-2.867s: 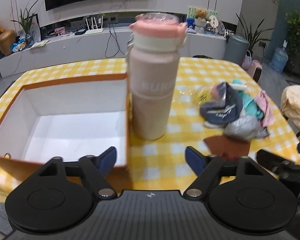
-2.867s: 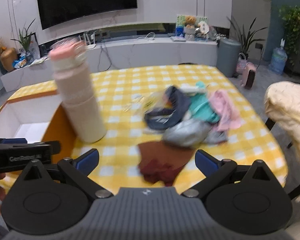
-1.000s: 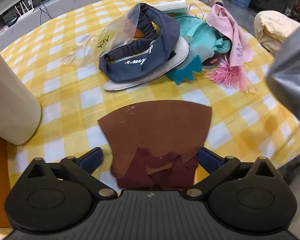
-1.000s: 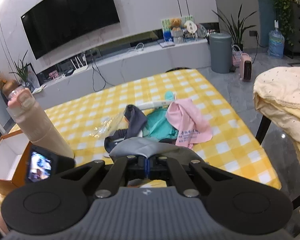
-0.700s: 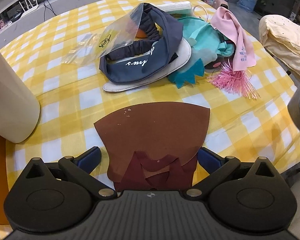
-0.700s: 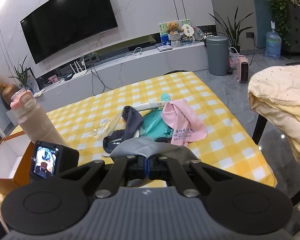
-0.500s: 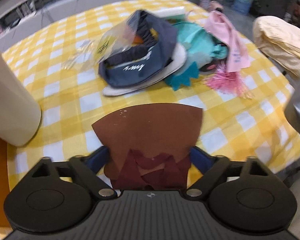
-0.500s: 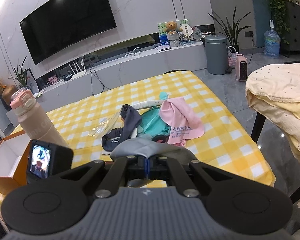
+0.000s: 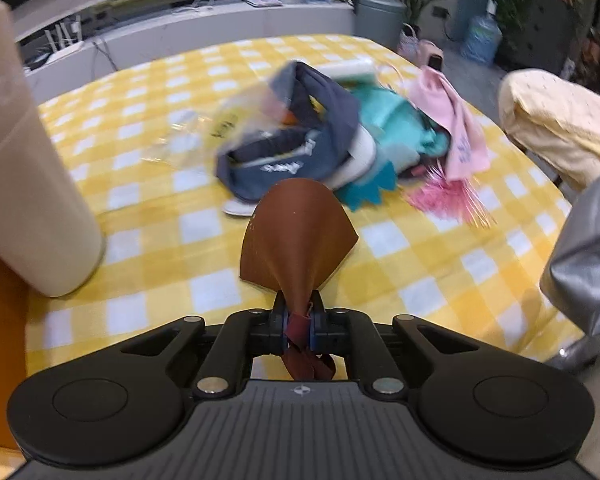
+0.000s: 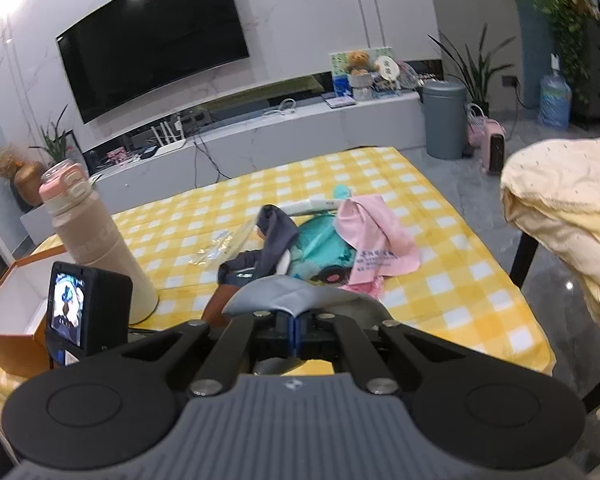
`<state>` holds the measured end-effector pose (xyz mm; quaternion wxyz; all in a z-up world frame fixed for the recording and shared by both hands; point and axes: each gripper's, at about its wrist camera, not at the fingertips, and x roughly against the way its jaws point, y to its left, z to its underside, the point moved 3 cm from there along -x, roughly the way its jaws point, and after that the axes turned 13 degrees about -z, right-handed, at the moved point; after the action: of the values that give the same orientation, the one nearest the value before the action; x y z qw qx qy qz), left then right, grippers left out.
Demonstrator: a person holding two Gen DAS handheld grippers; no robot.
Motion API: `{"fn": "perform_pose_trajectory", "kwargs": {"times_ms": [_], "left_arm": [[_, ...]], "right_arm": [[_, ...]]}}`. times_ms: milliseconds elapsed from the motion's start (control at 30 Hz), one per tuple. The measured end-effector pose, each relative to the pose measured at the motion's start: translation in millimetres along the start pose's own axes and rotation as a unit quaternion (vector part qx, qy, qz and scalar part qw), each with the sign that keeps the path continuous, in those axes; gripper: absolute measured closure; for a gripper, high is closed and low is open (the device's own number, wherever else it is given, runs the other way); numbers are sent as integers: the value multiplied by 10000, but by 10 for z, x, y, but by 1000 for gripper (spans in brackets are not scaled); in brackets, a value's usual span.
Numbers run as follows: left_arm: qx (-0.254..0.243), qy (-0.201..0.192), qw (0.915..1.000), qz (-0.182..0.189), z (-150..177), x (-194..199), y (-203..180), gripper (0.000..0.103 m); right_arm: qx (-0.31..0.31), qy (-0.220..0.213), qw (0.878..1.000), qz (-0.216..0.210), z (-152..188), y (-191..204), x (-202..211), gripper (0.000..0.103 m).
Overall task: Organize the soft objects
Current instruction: 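Grasp the brown cloth with the left tool while the right tool carries the grey cloth toward the box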
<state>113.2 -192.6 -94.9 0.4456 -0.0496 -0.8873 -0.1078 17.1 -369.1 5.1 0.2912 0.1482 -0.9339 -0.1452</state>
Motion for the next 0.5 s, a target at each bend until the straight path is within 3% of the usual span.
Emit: {"fn": "perform_pose_trajectory", "kwargs": {"times_ms": [200,300,500], "left_arm": [[432,-49,9990,-71,-96,218,278,94],[520,146,9984,-144,-158,349,422,94],[381,440,9981,190,-262,711,664,94]], "right_arm": [[137,108,9998,-97,-35,170,-125,103],[169,202,9996,-134,-62,303,-190,103],[256,310,9992,-53,-207,699,-305,103]]}}
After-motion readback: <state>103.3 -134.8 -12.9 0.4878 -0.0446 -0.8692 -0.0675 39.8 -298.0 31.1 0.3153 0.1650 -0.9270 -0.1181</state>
